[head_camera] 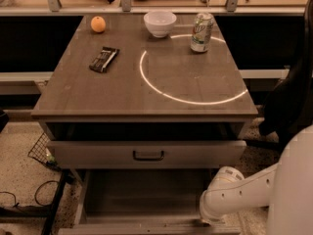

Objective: Open middle drawer

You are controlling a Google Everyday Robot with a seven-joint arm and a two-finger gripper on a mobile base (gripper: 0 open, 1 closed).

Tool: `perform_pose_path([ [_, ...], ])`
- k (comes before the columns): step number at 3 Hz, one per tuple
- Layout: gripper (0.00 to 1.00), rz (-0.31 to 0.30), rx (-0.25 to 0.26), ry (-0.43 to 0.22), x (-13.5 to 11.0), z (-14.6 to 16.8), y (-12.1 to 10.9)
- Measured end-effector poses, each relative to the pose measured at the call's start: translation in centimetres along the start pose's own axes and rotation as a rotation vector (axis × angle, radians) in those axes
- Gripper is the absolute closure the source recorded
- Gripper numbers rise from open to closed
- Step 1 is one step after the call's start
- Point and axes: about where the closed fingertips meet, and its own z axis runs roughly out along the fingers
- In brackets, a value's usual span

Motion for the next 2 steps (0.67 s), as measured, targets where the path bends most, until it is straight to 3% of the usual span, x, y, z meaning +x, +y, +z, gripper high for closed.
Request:
perform_pose_path([
  [2,1.0,-0.024,-0.117,0.067,0.3,-4.7,7.5],
])
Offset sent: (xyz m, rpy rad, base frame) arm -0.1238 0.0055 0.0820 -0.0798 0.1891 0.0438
